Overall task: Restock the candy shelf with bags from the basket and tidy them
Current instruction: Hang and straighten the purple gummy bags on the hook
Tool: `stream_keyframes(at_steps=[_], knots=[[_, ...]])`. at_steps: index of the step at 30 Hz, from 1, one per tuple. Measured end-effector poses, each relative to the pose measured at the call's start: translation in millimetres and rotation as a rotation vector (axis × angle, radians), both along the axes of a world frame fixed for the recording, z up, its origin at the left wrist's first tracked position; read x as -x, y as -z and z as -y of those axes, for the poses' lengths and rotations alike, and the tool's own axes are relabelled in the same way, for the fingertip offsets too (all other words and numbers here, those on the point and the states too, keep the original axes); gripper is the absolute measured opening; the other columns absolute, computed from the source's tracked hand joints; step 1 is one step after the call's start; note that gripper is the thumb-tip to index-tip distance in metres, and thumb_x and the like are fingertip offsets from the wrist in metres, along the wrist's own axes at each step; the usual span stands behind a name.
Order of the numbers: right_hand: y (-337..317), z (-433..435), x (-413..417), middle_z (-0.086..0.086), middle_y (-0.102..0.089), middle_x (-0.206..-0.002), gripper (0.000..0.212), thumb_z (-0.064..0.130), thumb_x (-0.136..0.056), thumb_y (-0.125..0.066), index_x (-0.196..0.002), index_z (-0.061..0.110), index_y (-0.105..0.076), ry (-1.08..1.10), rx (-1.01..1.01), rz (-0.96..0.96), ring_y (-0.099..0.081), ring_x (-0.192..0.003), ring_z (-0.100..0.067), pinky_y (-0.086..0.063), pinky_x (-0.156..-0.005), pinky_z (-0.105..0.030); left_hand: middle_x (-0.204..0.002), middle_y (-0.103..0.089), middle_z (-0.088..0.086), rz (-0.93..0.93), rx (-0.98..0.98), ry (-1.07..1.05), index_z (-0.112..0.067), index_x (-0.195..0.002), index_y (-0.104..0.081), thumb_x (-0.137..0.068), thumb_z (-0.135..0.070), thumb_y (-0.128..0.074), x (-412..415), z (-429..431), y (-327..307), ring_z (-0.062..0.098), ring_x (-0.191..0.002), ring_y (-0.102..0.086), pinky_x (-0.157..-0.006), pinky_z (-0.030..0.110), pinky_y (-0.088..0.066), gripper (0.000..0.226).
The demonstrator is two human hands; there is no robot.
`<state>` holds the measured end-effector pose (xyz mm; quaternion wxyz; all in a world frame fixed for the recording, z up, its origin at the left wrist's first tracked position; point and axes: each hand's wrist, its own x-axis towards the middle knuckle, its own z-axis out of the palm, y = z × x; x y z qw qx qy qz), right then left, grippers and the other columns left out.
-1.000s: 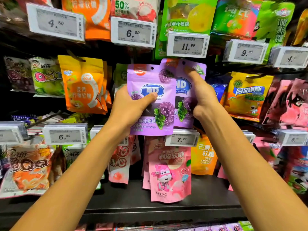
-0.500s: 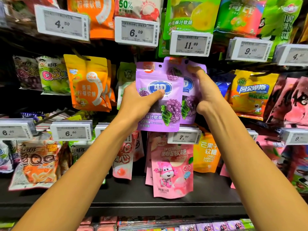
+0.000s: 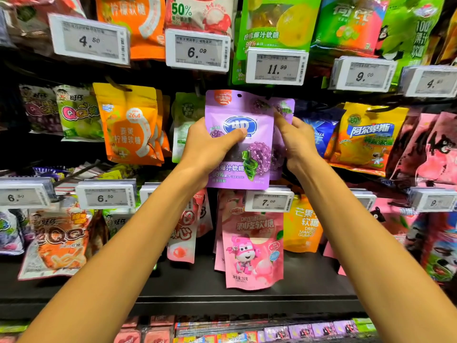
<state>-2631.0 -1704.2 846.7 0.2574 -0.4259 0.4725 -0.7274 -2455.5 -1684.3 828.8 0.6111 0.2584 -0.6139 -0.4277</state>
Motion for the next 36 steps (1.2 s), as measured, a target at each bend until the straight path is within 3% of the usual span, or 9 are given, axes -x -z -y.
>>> stream_keyframes(at_steps=[4, 7, 10, 14, 18, 22, 26, 30, 36], knots=[[-2, -22, -3, -0.007, -0.069, -0.102, 0.036, 0.037, -0.084, -0.073, -0.103, 0.009, -0.061, 0.319, 0.186, -0.002, -0.064, -0.088, -0.017, -0.052, -0.084, -0.034, -0.09, -0.075, 0.002, 0.035, 0.051, 0.028, -0.011, -0.102, -0.067, -0.079, -0.008, -0.077, 9, -5, 0, 0.011, -0.071, -0.071, -0.063, 0.026, -0.057, 0.025], [-16, -41, -7, -0.007, -0.075, -0.085, 0.035, 0.043, -0.092, -0.06, -0.083, 0.011, -0.071, 0.075, 0.172, 0.092, -0.07, -0.077, -0.022, -0.056, -0.067, -0.032, -0.092, -0.075, -0.001, 0.065, 0.089, 0.026, -0.013, -0.101, -0.067, -0.077, -0.008, -0.08, 21, -7, -2, 0.009, -0.073, -0.071, -0.068, 0.025, -0.058, 0.028], [-27, -53, -15, -0.011, -0.074, -0.079, 0.024, 0.027, -0.09, -0.066, -0.077, 0.008, -0.071, -0.128, 0.13, 0.184, -0.069, -0.069, -0.025, -0.059, -0.065, -0.039, -0.088, -0.075, 0.003, 0.072, 0.069, 0.034, -0.012, -0.097, -0.069, -0.077, -0.006, -0.078, 33, -7, -6, 0.008, -0.065, -0.068, -0.064, 0.026, -0.056, 0.022], [-34, -56, -20, -0.017, -0.066, -0.085, 0.005, 0.005, -0.087, -0.065, -0.082, 0.004, -0.065, -0.14, 0.167, 0.137, -0.063, -0.074, -0.024, -0.057, -0.069, -0.035, -0.084, -0.074, 0.003, 0.024, 0.006, 0.063, -0.012, -0.093, -0.07, -0.08, -0.003, -0.075, 44, -5, -7, 0.011, -0.068, -0.069, -0.065, 0.026, -0.058, 0.017], [-34, -47, -17, -0.021, -0.064, -0.086, 0.009, -0.003, -0.085, -0.065, -0.079, 0.004, -0.066, -0.079, 0.134, 0.098, -0.061, -0.079, -0.027, -0.056, -0.074, -0.043, -0.084, -0.073, 0.008, 0.002, -0.023, 0.083, -0.01, -0.093, -0.07, -0.08, -0.001, -0.074, 51, -3, -6, 0.017, -0.07, -0.067, -0.068, 0.032, -0.058, 0.016], [-35, -41, -15, -0.007, -0.071, -0.068, 0.009, -0.001, -0.082, -0.071, -0.077, 0.007, -0.069, -0.084, 0.125, 0.137, -0.066, -0.067, -0.023, -0.059, -0.07, -0.04, -0.082, -0.072, 0.01, 0.008, -0.024, 0.067, -0.013, -0.085, -0.069, -0.08, -0.001, -0.073, 53, 1, -6, 0.018, -0.07, -0.067, -0.068, 0.033, -0.058, 0.013], [-37, -39, -16, -0.012, -0.069, -0.079, 0.007, 0.001, -0.081, -0.074, -0.079, 0.006, -0.069, -0.099, 0.132, 0.166, -0.065, -0.074, -0.025, -0.059, -0.076, -0.045, -0.079, -0.073, 0.005, 0.012, -0.008, 0.054, -0.012, -0.087, -0.07, -0.08, -0.003, -0.074, 53, 6, -8, 0.014, -0.067, -0.068, -0.064, 0.028, -0.058, 0.013], [-40, -39, -20, -0.009, -0.069, -0.074, 0.009, 0.0, -0.078, -0.075, -0.075, 0.007, -0.069, -0.09, 0.147, 0.169, -0.063, -0.07, -0.022, -0.058, -0.067, -0.035, -0.077, -0.073, 0.002, 0.021, 0.005, 0.033, -0.01, -0.089, -0.07, -0.08, -0.004, -0.075, 51, 9, -8, 0.01, -0.064, -0.068, -0.06, 0.023, -0.055, 0.012], [-36, -37, -21, -0.019, -0.07, -0.09, 0.007, 0.0, -0.079, -0.074, -0.081, 0.005, -0.07, -0.111, 0.138, 0.203, -0.063, -0.079, -0.025, -0.057, -0.081, -0.048, -0.085, -0.075, 0.011, 0.037, 0.0, 0.016, -0.003, -0.097, -0.071, -0.079, -0.006, -0.075, 50, 13, -5, 0.017, -0.069, -0.069, -0.063, 0.031, -0.06, 0.019]])
